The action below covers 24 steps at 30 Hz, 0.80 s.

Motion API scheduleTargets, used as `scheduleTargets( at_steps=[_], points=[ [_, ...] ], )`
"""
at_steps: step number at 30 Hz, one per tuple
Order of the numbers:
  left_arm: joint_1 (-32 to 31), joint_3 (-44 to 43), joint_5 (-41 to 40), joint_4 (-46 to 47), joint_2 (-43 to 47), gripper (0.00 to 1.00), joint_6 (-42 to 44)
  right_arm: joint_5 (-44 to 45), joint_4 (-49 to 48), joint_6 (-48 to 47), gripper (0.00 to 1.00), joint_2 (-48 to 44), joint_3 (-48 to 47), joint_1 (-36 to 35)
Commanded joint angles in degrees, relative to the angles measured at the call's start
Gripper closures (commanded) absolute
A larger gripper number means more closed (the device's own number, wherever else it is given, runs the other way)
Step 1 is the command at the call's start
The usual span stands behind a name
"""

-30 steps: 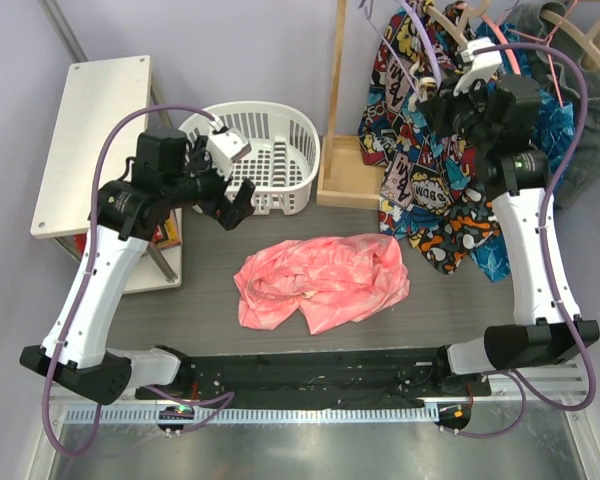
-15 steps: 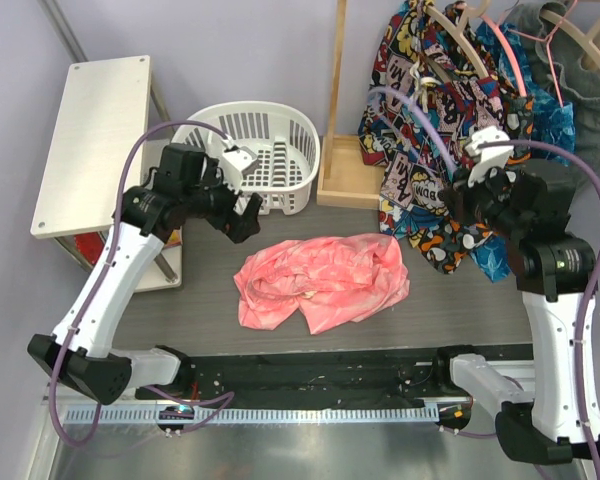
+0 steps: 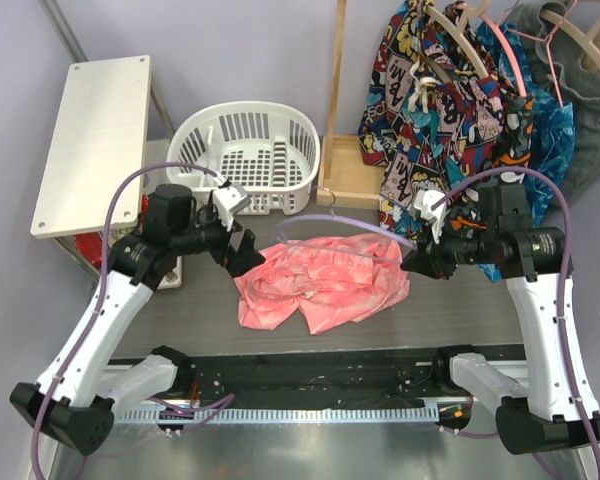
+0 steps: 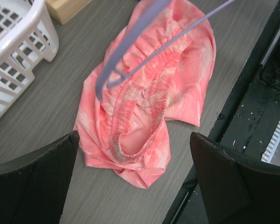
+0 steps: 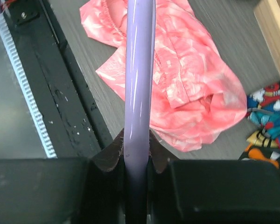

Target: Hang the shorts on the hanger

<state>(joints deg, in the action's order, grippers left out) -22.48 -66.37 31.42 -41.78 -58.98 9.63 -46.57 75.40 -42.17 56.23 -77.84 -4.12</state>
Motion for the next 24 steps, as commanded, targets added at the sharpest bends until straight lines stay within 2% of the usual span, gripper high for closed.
scheduleTargets(
  at_steps=[1, 5, 14, 17, 18, 19, 20, 22, 23, 24],
  points=[
    [0.16, 2.47, 6.18, 7.34, 4.13, 0.0, 4.25, -10.38, 10.82, -18.46, 0.99, 0.2, 0.85, -0.54],
    [0.24, 5.28, 15.31, 4.17, 5.19, 0.0, 11.71, -13.72, 10.82, -21.63, 0.99, -0.85, 2.7, -1.24],
    [-0.63, 12.84, 16.65, 6.53, 5.45, 0.17, 12.96, -12.32, 10.83, -23.92, 0.99, -3.49, 7.26, -9.15],
    [-1.94, 16.78, 18.67, 6.8, 6.51, 0.44, 14.19, -12.85, 8.9, -22.43, 0.99, -4.02, 8.93, -9.68],
    [-2.56, 17.41, 18.94, 6.8, 6.86, 0.65, 14.45, -13.2, 7.24, -21.56, 0.99, -3.93, 9.11, -9.85],
    [-3.53, 17.94, 18.07, 6.28, 7.04, 0.78, 15.5, -13.37, 6.35, -19.11, 0.99, -3.58, 9.2, -9.85],
    [-6.58, 18.55, 16.24, 5.84, 7.65, 0.98, 15.94, -13.38, 5.12, -17.0, 0.99, -2.88, 9.29, -9.94],
    [-9.15, 19.17, 11.76, 5.57, 8.44, 1.0, 15.16, -11.19, -1.8, -8.76, 0.81, -1.65, 9.99, -10.38],
    [-9.68, 19.43, 11.04, 5.57, 8.97, 1.0, 14.72, -9.87, -4.53, -3.15, 0.59, 0.62, 9.64, -10.9],
    [-9.69, 19.43, 9.64, 5.48, 8.97, 1.0, 14.2, -7.77, -4.21, -2.66, 0.47, 2.03, 9.03, -11.52]
  ],
)
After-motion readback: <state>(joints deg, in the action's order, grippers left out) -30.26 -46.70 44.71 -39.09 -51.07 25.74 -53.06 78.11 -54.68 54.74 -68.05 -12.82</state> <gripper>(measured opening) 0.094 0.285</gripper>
